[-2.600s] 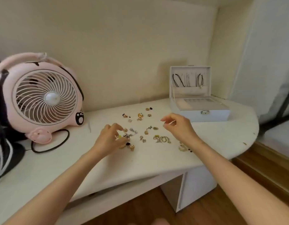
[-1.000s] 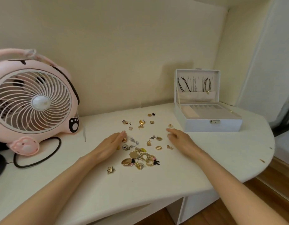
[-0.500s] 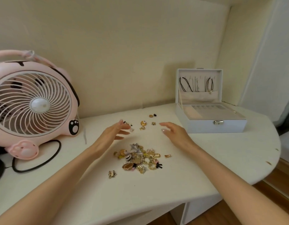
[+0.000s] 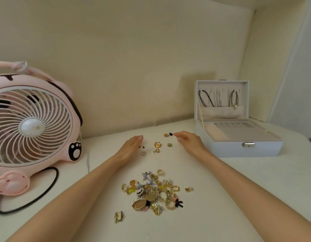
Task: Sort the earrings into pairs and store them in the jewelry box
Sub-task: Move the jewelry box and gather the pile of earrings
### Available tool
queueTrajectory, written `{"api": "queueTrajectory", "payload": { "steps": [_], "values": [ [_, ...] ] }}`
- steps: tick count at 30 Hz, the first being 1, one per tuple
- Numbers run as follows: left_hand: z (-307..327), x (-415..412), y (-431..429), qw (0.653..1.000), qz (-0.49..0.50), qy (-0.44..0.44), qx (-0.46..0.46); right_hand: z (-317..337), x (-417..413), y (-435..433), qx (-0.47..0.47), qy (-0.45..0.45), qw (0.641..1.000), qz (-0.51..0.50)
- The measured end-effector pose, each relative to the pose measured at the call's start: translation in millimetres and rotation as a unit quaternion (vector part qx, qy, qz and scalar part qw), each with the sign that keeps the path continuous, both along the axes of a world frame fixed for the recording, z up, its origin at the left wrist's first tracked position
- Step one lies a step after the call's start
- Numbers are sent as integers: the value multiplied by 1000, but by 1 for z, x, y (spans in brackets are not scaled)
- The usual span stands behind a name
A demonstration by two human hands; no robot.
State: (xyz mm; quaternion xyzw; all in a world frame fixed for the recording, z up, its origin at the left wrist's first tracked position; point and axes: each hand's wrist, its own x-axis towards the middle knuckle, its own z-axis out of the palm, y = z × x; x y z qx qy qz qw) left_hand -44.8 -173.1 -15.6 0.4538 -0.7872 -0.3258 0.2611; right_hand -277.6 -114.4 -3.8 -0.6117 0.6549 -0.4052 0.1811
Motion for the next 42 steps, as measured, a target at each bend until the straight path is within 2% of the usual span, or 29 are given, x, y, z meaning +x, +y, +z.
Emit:
{"api": "queueTrajectory", "payload": {
  "steps": [4,10,13,17,19,21,25,32,35,38,42],
  "values": [
    [3,-4,-6,997,-53,-31,36,-7,-4,-42,54,25,997,41],
    [12,8,18,983,-149,-24,109,-14,1,-76,120,79,986,82],
    [17,12,28,976,-173,37,124,-15,3,-70,134,76,982,110],
    [13,6,16,983,-83,134,92,-17,4,-50,107,51,982,149],
    [11,-2,11,989,-60,109,77,-16,3,-34,102,37,980,167],
    [9,-12,8,994,-60,47,75,-14,4,-17,105,27,976,188],
    [3,-32,10,991,-104,-41,69,-15,8,15,119,0,964,236],
    [6,-21,45,968,-203,-78,122,0,8,63,104,-18,937,333],
    [6,-4,65,961,-221,-112,119,-1,9,79,119,-26,938,324],
    [8,11,81,963,-215,-89,140,-3,14,91,128,-42,941,309],
    [2,17,90,965,-189,-87,161,-11,25,105,116,-48,962,242]
  ]
}}
